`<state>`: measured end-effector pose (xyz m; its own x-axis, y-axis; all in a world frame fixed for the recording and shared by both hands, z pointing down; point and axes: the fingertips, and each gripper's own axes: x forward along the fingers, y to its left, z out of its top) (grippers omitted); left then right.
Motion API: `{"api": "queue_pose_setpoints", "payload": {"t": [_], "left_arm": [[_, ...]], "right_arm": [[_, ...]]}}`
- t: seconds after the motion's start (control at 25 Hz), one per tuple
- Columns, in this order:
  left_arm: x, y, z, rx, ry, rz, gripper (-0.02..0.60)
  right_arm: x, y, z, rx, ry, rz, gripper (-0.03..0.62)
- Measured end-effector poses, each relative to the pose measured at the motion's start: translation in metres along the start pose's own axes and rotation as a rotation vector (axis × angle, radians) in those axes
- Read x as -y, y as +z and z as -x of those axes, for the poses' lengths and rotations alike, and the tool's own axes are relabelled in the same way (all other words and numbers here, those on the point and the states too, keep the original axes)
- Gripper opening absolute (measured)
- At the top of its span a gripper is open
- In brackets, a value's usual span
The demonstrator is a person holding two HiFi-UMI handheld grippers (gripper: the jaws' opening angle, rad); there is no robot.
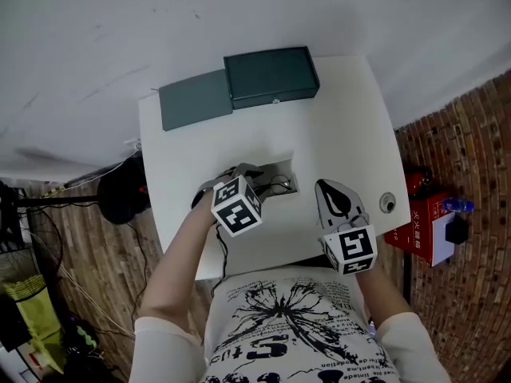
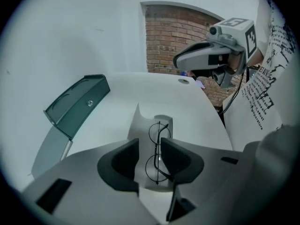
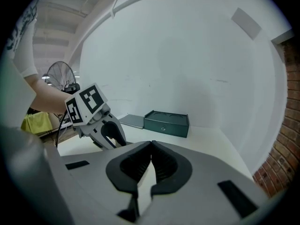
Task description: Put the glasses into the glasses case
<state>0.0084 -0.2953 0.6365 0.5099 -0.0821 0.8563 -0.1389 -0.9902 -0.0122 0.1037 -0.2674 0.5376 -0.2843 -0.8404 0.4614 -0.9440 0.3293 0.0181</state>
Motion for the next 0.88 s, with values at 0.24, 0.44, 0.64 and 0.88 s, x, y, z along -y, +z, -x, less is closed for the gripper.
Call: {"api": "queue_pose_setpoints", "payload": {"t": [0.24, 0.44, 0.64, 0.88], "left_arm": [[-0.014, 0.027, 0.046, 0.14, 0.146, 0.106, 0.123], [-0.024, 0.052, 0.1, 0.296, 0.29, 0.199, 0.049], [-0.024, 0.066, 0.153, 0.413, 0.423, 0.248, 0.015], [-0.026, 0.069, 0.22, 0.593, 0.61, 0.387, 0.014]], "right_arm": [[0.0, 0.021, 0.006, 0.043, 0.027, 0.021, 0.015], [-0.004, 0.046, 0.013, 0.085, 0.091, 0.045, 0.015], [-0.008, 0.07, 0.024, 0.136, 0.134, 0.068, 0.015], [-0.009, 0.097, 0.04, 0.216, 0.164, 0.073, 0.015]]}}
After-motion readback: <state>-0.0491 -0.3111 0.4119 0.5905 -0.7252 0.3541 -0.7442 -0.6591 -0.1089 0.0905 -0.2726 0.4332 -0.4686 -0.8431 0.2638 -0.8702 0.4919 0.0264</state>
